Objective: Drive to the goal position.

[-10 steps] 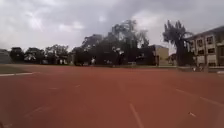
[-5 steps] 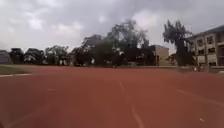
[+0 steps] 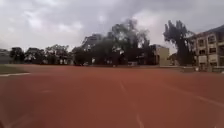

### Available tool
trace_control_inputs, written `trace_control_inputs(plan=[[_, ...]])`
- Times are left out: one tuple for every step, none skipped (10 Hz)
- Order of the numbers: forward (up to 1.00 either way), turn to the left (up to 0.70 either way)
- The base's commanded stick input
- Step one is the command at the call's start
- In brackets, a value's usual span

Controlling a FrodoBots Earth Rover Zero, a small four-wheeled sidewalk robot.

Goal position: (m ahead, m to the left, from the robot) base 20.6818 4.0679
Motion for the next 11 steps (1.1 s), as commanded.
trace_control_inputs(plan=[[0.45, 0.00], [0.45, 0.00], [0.45, 0.00], [0.45, 0.00], [0.45, 0.00], [0.45, 0.00], [0.45, 0.00], [0.45, 0.00], [0.45, 0.00], [0.45, 0.00], [0.45, 0.00]])
